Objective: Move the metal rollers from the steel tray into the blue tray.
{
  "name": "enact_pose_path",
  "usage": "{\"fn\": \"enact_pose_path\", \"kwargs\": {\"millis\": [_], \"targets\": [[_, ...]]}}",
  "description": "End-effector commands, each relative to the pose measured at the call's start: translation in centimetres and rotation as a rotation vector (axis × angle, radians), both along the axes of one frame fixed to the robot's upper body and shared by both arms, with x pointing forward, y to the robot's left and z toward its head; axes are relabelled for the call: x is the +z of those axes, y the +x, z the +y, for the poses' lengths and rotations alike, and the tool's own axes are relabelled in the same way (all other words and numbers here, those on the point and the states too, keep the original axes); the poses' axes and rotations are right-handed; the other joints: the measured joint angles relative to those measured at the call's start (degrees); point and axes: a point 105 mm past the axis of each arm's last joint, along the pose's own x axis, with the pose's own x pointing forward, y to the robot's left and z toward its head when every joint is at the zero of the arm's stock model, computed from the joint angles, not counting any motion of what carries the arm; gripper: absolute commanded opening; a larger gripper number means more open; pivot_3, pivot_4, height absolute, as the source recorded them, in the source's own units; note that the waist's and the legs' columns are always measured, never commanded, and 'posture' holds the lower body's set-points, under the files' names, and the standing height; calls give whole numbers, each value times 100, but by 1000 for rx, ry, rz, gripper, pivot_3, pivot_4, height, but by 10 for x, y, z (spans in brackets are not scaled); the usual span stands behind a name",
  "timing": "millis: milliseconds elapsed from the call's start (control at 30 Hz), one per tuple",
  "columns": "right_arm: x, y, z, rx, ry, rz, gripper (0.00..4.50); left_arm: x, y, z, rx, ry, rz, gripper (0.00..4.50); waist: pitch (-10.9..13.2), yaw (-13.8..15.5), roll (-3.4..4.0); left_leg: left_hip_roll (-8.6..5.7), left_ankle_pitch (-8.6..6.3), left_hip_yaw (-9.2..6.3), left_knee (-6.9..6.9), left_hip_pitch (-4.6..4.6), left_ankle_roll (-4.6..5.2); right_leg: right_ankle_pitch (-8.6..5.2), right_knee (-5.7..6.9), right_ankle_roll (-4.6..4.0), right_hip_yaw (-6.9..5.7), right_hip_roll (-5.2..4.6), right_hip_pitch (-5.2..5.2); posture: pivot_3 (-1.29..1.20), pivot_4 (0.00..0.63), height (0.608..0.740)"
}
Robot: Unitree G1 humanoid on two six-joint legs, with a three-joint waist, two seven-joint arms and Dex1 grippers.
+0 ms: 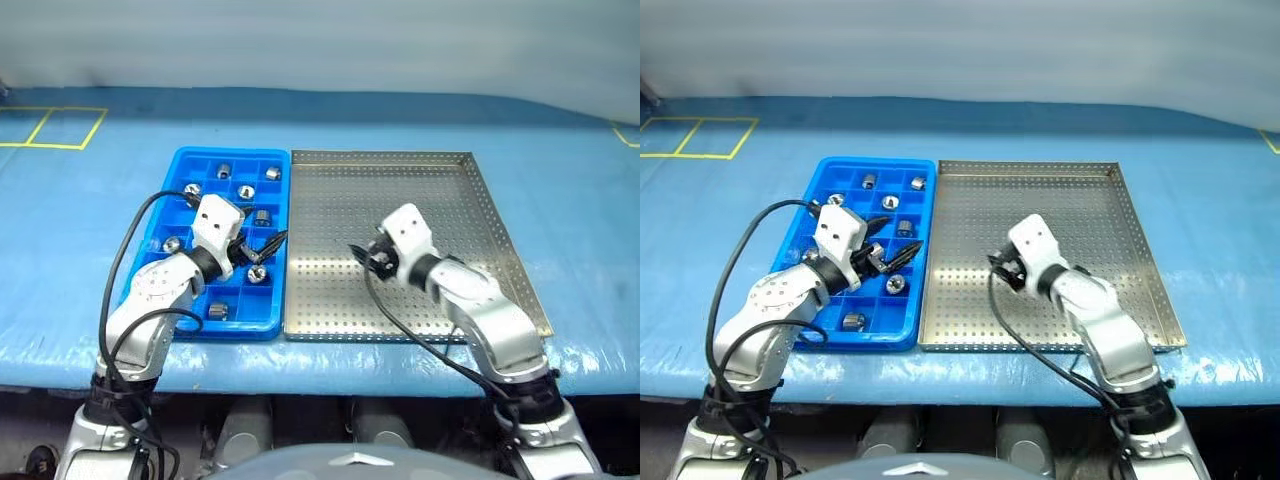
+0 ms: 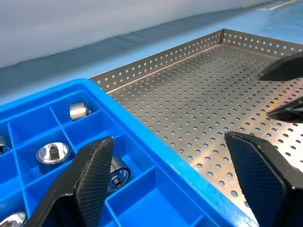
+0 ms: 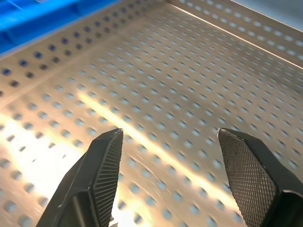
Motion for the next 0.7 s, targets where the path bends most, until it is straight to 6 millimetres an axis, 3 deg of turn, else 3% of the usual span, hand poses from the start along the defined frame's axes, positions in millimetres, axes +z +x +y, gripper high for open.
{"fn": "enact_pose_path", "kwargs": {"millis": [33, 200, 433, 700], "targets": [[14, -8, -16, 57, 60, -69, 3355, 6, 3, -2, -23, 6, -42, 4094, 0, -63, 0, 2, 0, 2, 1, 1, 0, -9, 0, 16, 1, 0, 2, -30, 150, 740], [21, -23, -14, 149, 118, -53, 3355, -6, -6, -13, -124, 39, 5, 4094, 0, -166, 0, 2, 0, 4, 6, 7, 1, -7, 1, 22, 7, 2, 10, -39, 150, 740], [24, -19, 1, 185, 128, -51, 3355, -16, -11, -11, -153, 106, 42, 4094, 0, -159, 0, 1, 3, 4, 8, 7, 5, -6, 2, 25, 9, 2, 10, -28, 150, 740], [25, -13, 5, 173, 107, -70, 3355, -18, -12, -10, -136, 115, 47, 4094, 0, -114, 0, 0, 3, 3, 6, 4, 5, -5, 0, 25, 8, 1, 9, -1, 150, 740]]}}
